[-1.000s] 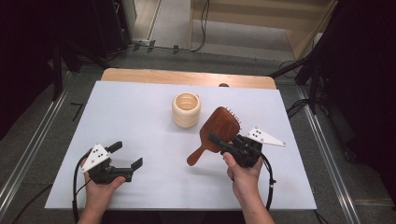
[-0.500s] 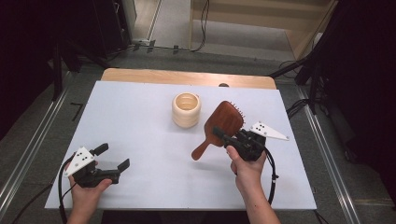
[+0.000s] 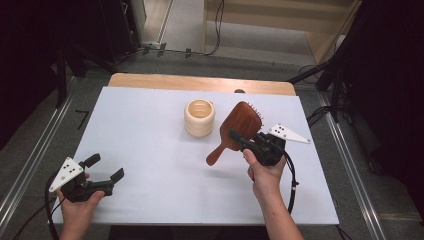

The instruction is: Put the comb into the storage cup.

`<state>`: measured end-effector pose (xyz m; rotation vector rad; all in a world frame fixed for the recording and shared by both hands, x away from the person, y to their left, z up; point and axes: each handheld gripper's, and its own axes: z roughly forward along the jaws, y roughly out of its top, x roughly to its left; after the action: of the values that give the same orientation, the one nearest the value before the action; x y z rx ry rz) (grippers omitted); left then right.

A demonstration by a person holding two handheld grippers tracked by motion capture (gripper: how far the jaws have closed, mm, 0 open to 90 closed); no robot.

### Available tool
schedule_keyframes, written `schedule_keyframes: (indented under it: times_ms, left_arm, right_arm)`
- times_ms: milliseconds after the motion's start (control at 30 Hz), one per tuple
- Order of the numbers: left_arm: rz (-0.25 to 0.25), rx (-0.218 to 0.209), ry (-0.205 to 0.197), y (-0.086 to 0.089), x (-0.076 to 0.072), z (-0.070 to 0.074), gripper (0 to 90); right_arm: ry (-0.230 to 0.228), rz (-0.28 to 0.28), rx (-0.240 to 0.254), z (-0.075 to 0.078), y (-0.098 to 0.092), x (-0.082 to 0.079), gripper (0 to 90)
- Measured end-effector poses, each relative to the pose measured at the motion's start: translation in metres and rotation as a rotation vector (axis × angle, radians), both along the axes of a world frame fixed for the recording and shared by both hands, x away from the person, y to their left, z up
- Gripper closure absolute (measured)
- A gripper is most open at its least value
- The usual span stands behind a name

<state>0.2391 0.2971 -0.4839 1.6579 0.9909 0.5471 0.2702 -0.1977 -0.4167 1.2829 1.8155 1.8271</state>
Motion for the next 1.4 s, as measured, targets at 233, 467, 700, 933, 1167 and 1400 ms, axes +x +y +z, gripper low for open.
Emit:
schedule_keyframes:
  times_ms: [233,467,700,933,1167,1400]
  left_arm:
    - [0.008,-0.008,0.000,0.002,-0.001,-0.005,0.0]
    - [-0.006,0.016,0.000,-0.001,-0.002,-0.008,0.0]
    - [0.009,-0.030,-0.007,0.004,-0.003,-0.010,0.0]
    - [0.002,-0.005,-0.006,0.001,-0.003,-0.010,0.0]
    - [-0.004,0.001,-0.004,-0.001,-0.003,-0.010,0.0]
    - [-0.001,-0.017,-0.008,0.001,-0.003,-0.010,0.0]
  right_arm:
    - [0.001,-0.008,-0.003,0.002,-0.001,0.008,53.6]
    - [0.001,-0.006,-0.002,0.004,0.000,0.014,53.6]
    - [-0.008,-0.008,0.013,0.010,0.000,0.022,53.6]
    - [-0.026,-0.008,0.009,0.020,0.001,0.028,53.6]
    - [-0.030,-0.008,0.016,0.024,0.002,0.036,53.8]
    - [-0.028,-0.014,0.031,0.027,-0.002,0.045,54.0]
